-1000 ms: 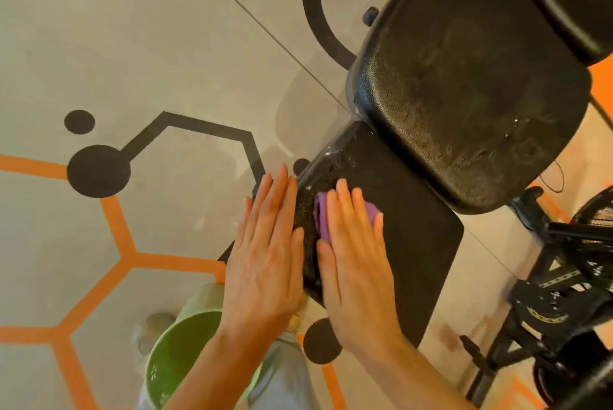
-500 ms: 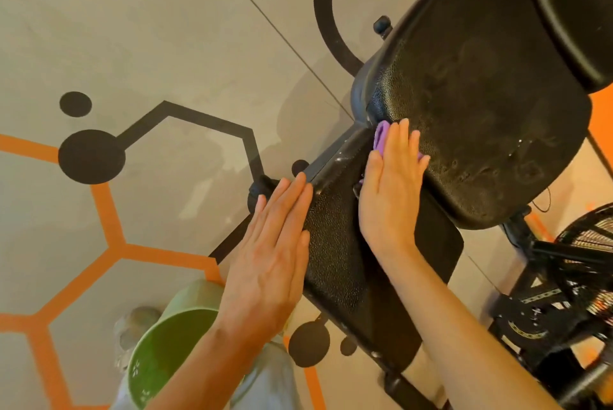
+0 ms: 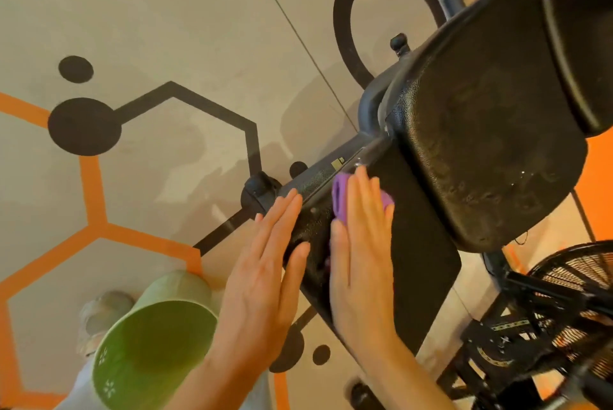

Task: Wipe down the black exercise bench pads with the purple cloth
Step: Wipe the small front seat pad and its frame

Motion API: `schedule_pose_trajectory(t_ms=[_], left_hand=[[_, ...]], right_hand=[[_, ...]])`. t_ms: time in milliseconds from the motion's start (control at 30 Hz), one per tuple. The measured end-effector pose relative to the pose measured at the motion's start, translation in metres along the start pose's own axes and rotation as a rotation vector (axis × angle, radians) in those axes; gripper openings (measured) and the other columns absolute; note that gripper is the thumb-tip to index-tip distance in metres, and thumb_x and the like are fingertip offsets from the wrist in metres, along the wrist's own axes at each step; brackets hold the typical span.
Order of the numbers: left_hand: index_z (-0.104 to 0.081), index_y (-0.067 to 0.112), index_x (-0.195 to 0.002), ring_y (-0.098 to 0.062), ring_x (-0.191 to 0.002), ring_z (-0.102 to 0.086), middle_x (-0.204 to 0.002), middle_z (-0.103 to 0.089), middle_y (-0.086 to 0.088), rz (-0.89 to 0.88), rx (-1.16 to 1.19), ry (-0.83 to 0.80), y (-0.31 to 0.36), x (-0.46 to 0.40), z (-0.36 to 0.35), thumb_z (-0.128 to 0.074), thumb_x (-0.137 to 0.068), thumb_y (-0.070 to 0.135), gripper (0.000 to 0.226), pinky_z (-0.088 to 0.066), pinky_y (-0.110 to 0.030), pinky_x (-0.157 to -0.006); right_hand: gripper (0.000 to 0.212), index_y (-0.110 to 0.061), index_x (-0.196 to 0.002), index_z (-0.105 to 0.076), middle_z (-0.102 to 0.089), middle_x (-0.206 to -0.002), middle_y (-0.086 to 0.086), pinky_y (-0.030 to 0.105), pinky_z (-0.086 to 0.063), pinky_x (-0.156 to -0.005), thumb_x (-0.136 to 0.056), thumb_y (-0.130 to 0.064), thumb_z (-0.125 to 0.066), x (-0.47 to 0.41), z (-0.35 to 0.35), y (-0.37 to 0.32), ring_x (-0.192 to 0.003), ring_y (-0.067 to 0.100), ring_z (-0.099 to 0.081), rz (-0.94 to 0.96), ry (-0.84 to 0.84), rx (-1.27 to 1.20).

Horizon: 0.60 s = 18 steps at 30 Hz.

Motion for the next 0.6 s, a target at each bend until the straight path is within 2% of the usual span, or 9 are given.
schedule_pose_trajectory(t_ms=[100,133,200,233,300,367,467,533,600], left_hand=[[-0.02,0.044,-0.151,0.018,-0.141,-0.013,-0.151,-0.023,0.036,0.049,0.108,0.032,0.002,0.006,-0.006,-0.023,-0.101,0.049,0.05,-0.008,-0.002,-0.113],[-0.021,0.044,-0.151,0.016,-0.142,-0.014,-0.153,-0.026,0.031,0.072,0.139,0.03,0.001,0.005,-0.009,-0.022,-0.101,0.05,0.05,-0.009,0.001,-0.11],[-0.022,0.041,-0.152,0.013,-0.144,-0.016,-0.157,-0.026,0.022,0.092,0.168,0.04,-0.001,0.005,-0.011,-0.021,-0.099,0.05,0.053,-0.01,0.002,-0.109],[-0.022,0.04,-0.152,0.011,-0.144,-0.015,-0.158,-0.025,0.021,0.089,0.167,0.047,-0.001,0.005,-0.012,-0.02,-0.099,0.051,0.054,-0.009,0.002,-0.11],[-0.021,0.039,-0.152,0.01,-0.145,-0.015,-0.159,-0.022,0.022,0.073,0.168,0.061,0.0,0.006,-0.013,-0.018,-0.1,0.052,0.054,-0.009,0.001,-0.11],[-0.016,0.042,-0.152,0.011,-0.145,-0.012,-0.158,-0.015,0.03,0.076,0.189,0.057,-0.001,0.007,-0.014,-0.017,-0.101,0.053,0.052,-0.007,0.0,-0.111],[-0.006,0.052,-0.15,0.013,-0.145,-0.007,-0.154,-0.002,0.037,0.088,0.184,0.035,-0.002,0.008,-0.014,-0.01,-0.097,0.063,0.054,-0.004,-0.003,-0.114],[0.006,0.06,-0.144,0.015,-0.143,-0.002,-0.148,0.01,0.046,0.1,0.147,0.031,-0.002,0.006,-0.012,0.0,-0.09,0.071,0.055,0.002,0.001,-0.111],[0.015,0.063,-0.14,0.017,-0.142,0.004,-0.142,0.018,0.053,0.106,0.142,0.008,-0.001,0.005,-0.012,0.003,-0.087,0.072,0.055,0.005,0.004,-0.108]], right_hand=[[0.049,-0.035,-0.15,-0.01,-0.007,-0.158,-0.023,0.026,0.001,-0.121,-0.103,-0.031,-0.024,0.008,0.006,-0.001,-0.148,0.004,-0.003,0.235,-0.089,0.024],[0.047,-0.034,-0.15,-0.014,-0.008,-0.158,-0.024,0.02,0.003,-0.119,-0.104,-0.032,-0.024,-0.018,0.011,0.013,-0.147,0.001,-0.003,0.198,-0.055,0.061],[0.044,-0.021,-0.147,-0.032,-0.02,-0.158,-0.007,0.013,-0.006,-0.117,-0.105,-0.029,-0.026,-0.078,0.031,0.04,-0.146,0.008,-0.014,0.011,0.095,0.068],[0.041,-0.017,-0.142,-0.04,-0.028,-0.155,0.001,0.016,-0.018,-0.117,-0.104,-0.027,-0.029,-0.093,0.038,0.043,-0.142,0.015,-0.025,-0.057,0.163,0.037],[0.034,-0.016,-0.134,-0.048,-0.041,-0.141,0.004,0.037,-0.041,-0.108,-0.104,-0.024,-0.033,-0.073,0.031,0.026,-0.128,0.019,-0.042,-0.056,0.181,-0.006],[0.031,-0.022,-0.132,-0.045,-0.043,-0.134,-0.003,0.041,-0.039,-0.108,-0.102,-0.023,-0.035,-0.031,0.014,-0.002,-0.127,0.019,-0.043,0.142,0.011,-0.073],[0.031,-0.011,-0.13,-0.048,-0.053,-0.123,-0.003,0.031,-0.032,-0.112,-0.101,-0.019,-0.038,-0.028,0.011,0.002,-0.127,-0.003,-0.041,0.325,-0.219,-0.07],[0.03,0.006,-0.113,-0.058,-0.062,-0.108,0.011,0.028,-0.035,-0.108,-0.101,-0.01,-0.036,-0.077,0.024,0.025,-0.115,-0.001,-0.051,0.204,-0.166,0.035],[0.035,0.0,-0.103,-0.064,-0.062,-0.102,0.008,0.011,-0.035,-0.101,-0.102,-0.014,-0.032,-0.113,0.035,0.034,-0.106,-0.006,-0.053,0.071,-0.106,-0.014]])
Point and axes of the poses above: each hand's wrist, its own x-axis away from the middle knuckle, its own z-axis out of the back of the hand, y = z × x, the point moved 5 cm from there along -x, towards the middle knuckle
